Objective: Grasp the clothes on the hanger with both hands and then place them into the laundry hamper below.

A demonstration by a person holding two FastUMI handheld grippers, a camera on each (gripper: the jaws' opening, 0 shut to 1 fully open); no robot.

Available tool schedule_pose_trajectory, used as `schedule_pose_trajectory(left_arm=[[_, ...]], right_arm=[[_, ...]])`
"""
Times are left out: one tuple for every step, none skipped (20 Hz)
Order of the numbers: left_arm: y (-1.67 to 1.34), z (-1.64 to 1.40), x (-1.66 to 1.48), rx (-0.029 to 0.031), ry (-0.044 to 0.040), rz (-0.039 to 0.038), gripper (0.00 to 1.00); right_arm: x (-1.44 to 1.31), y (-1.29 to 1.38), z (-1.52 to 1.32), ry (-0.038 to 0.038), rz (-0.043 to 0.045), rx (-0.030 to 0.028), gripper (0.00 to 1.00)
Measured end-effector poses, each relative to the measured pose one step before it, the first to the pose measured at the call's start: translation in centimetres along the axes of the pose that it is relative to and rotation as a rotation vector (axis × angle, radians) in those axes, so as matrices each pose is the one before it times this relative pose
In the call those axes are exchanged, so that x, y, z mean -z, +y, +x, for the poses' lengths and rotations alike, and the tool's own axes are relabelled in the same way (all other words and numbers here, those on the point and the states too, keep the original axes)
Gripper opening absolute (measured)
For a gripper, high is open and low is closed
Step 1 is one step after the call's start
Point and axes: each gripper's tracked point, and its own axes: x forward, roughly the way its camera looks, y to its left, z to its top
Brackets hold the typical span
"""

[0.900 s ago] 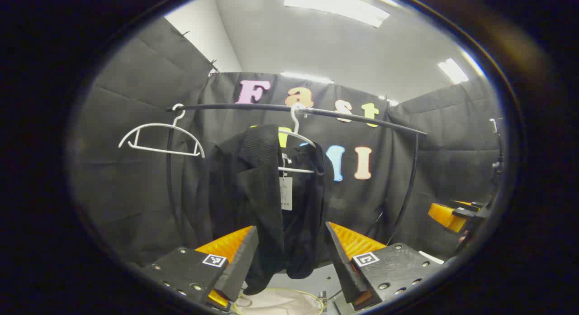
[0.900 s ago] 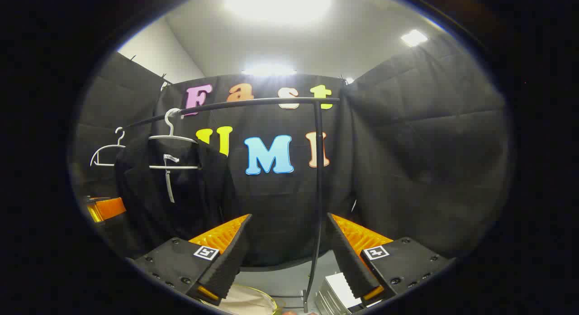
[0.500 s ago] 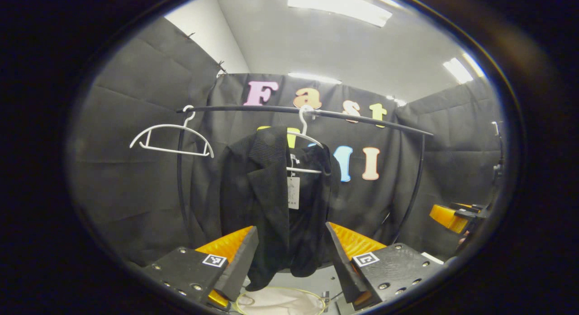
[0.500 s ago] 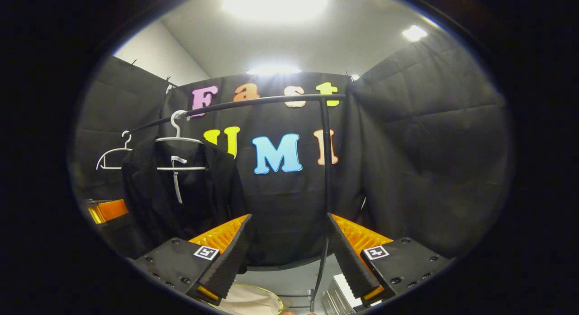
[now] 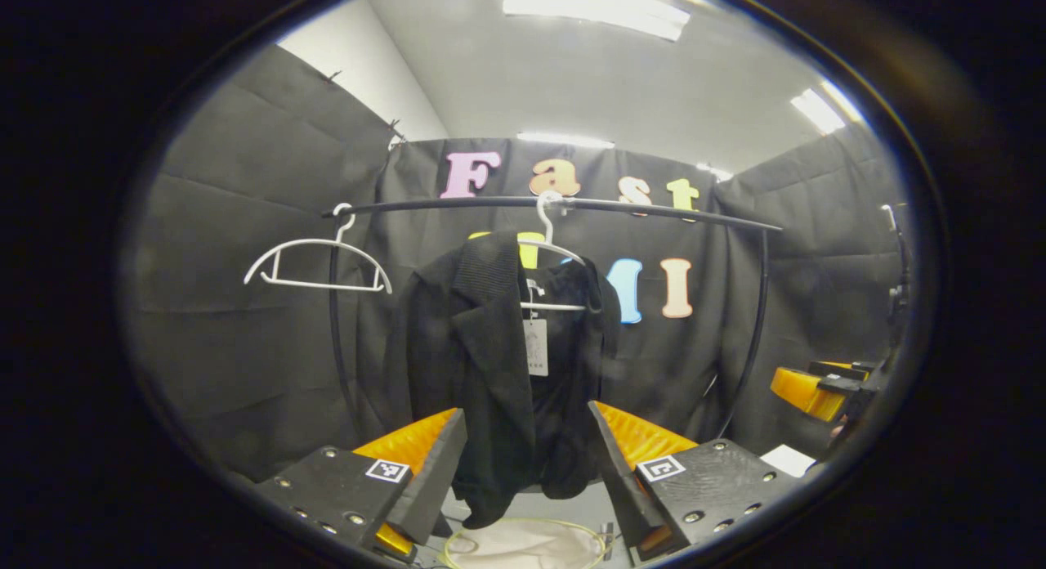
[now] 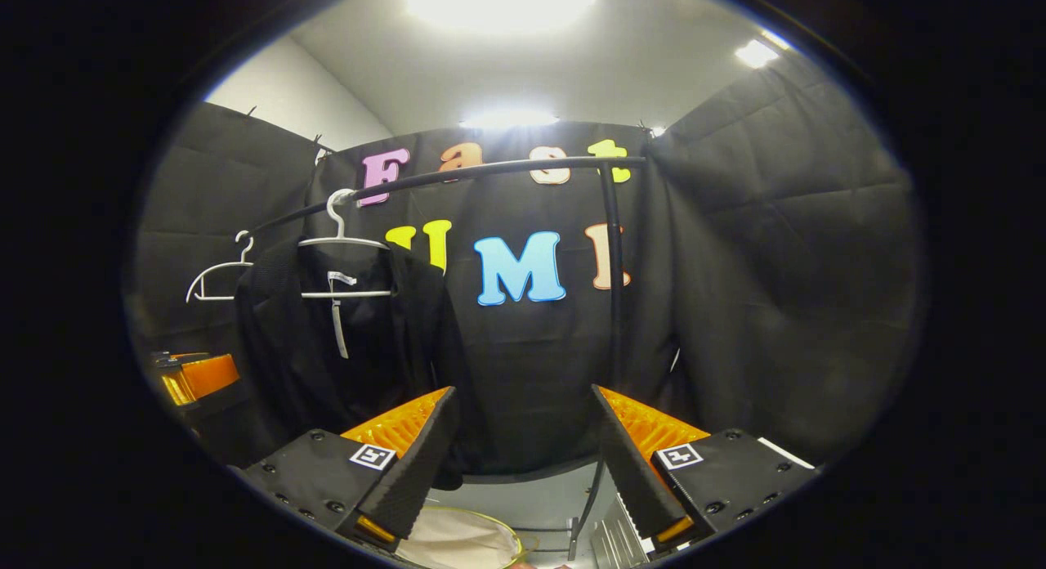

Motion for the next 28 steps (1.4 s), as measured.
schedule_pose_trajectory(left_arm=[[0.136,0.079,0.049,-0.00760,0.00274,-0.00069,0.85],[0.174,0.113,0.018,-0.00969,0.00056,-0.00273,0.86],[0.042,0.164,-0.062,-0.00726,0.00316,-0.00577,0.86],[0.077,0.107,-0.005,-0.00965,0.00290,-0.00525,0.86],[0.078,0.170,-0.265,-0.01186,0.00122,-0.00284,0.85],[0.073,0.000,-0.322,-0.01003,-0.00096,-0.00210,0.86],[0.078,0.270,-0.308,-0.01063,-0.00016,-0.00072,0.86],[0.068,0.235,-0.351,-0.01273,-0.00026,-0.00240,0.86],[0.165,0.346,-0.105,-0.01379,0.00151,-0.00647,0.85],[0.087,0.494,-0.198,-0.01493,-0.00120,-0.01132,0.86],[0.148,0.479,-0.293,-0.01982,-0.00114,-0.01088,0.85],[0.062,0.399,-0.332,-0.01773,-0.00116,-0.01000,0.86],[0.015,0.430,-0.297,-0.01493,-0.00424,-0.01150,0.86],[0.011,0.468,-0.325,-0.01471,-0.00297,-0.01197,0.86],[-0.040,0.454,-0.039,-0.01632,0.00105,-0.00931,0.85],[-0.087,0.587,-0.164,-0.01810,0.00316,-0.00423,0.85],[-0.109,0.625,-0.137,-0.01521,-0.00277,-0.00076,0.86],[-0.215,0.593,-0.191,-0.01250,-0.00615,0.00364,0.86],[-0.239,0.565,-0.356,-0.01348,-0.00999,0.00533,0.86],[-0.158,0.742,-0.369,-0.01853,-0.01105,0.00140,0.86],[-0.205,0.689,-0.187,-0.01638,-0.00816,-0.00473,0.86],[-0.330,0.592,-0.075,-0.01838,-0.00335,-0.00605,0.85],[0.085,0.658,-0.114,-0.02222,-0.00241,-0.00321,0.85],[-0.020,0.610,-0.169,-0.01912,-0.00354,0.00015,0.85],[-0.140,0.633,-0.030,-0.01515,-0.00089,-0.00003,0.85],[-0.195,0.496,-0.045,-0.01297,0.00004,-0.00298,0.85],[-0.164,0.391,-0.073,-0.01176,-0.00003,-0.00549,0.85],[-0.176,0.522,-0.045,-0.01241,-0.00231,-0.00593,0.86]], right_arm=[[-0.045,0.191,0.215,-0.00008,0.00608,-0.00762,1.00],[0.180,0.376,0.398,0.00642,0.00443,-0.00817,0.97],[0.185,0.284,0.321,0.01237,0.00369,-0.01183,1.00],[0.271,0.509,0.394,0.01249,0.00301,-0.01740,1.00],[0.068,0.431,0.406,0.01309,0.00045,-0.01564,0.99],[0.061,0.217,0.429,0.01079,0.00019,-0.01473,0.98],[-0.213,0.308,0.538,0.00586,-0.00098,-0.01682,0.98],[-0.096,0.156,0.671,0.00581,-0.00346,-0.00848,0.93],[-0.159,0.200,0.804,0.00460,-0.00653,-0.01317,0.93],[-0.151,0.463,0.944,0.00825,-0.00537,-0.02048,0.98],[-0.140,0.429,1.015,0.00946,-0.00201,-0.02576,0.98],[-0.119,0.494,0.923,0.00804,-0.00095,-0.02724,0.98],[-0.270,0.288,0.935,0.00166,-0.00028,-0.02320,0.98],[-0.313,0.302,0.902,-0.00096,-0.00180,-0.02237,0.98],[-0.320,0.317,0.940,-0.00215,-0.00069,-0.02285,0.98],[-0.181,0.375,0.811,-0.00221,0.00078,-0.02474,0.98],[-0.358,0.420,0.917,-0.00461,-0.00018,-0.02513,0.98],[-0.219,0.361,0.949,-0.00298,-0.00117,-0.02378,0.98],[-0.197,0.331,0.946,-0.00139,-0.00102,-0.02381,0.98],[0.074,0.445,0.962,0.00547,0.00331,-0.02449,0.98],[0.135,0.517,0.847,0.00948,0.00384,-0.02705,0.93],[-0.011,0.702,0.855,0.00249,0.00189,-0.03290,0.93],[-0.177,0.417,0.795,-0.00126,-0.00244,-0.02850,0.93],[-0.223,0.087,0.731,-0.00609,-0.00727,-0.01854,0.93],[-0.401,0.054,0.660,-0.00534,-0.00637,-0.01808,0.93],[-0.309,0.265,0.900,-0.00554,0.00094,-0.02147,0.93],[-0.389,0.192,0.788,-0.00636,0.00608,-0.02075,0.93],[-0.315,0.253,0.705,-0.00495,0.00478,-0.01951,0.93]])
